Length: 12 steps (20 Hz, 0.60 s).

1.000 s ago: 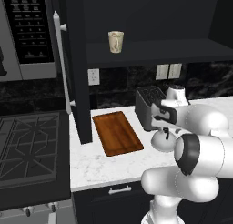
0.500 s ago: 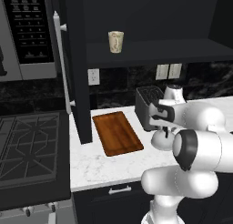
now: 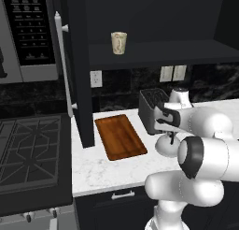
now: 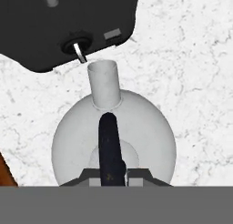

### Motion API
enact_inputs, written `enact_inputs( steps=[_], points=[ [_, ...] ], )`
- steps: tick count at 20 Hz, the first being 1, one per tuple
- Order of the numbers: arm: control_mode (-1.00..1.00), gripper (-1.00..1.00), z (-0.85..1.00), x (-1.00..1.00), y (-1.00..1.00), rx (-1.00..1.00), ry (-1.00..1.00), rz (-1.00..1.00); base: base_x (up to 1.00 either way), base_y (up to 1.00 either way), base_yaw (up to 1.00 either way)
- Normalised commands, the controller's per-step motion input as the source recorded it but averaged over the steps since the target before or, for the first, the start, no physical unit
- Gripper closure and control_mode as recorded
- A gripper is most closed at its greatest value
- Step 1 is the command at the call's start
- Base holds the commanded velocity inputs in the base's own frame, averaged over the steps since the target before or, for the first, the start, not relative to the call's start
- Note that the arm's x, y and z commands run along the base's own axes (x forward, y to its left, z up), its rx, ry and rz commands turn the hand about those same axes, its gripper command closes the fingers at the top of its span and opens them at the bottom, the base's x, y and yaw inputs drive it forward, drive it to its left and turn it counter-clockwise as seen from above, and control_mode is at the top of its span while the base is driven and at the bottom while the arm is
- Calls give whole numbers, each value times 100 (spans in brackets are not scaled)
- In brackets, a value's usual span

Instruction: Pick the kettle from the counter and place it on the tray. Then pick the mug from the cabinet and place it on the tray. Then close the cabinet doors.

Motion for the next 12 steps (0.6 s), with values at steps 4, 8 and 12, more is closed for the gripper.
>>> enact_inputs(
  steps=[4, 8, 12],
  points=[
    [-100, 100, 15, -55, 0, 0, -18, 4, 0, 0, 0],
    [-100, 100, 43, -58, 2, 0, -18, 1, 0, 0, 0],
    [-100, 100, 52, -49, 14, 0, -18, 0, 0, 0, 0]
  ],
)
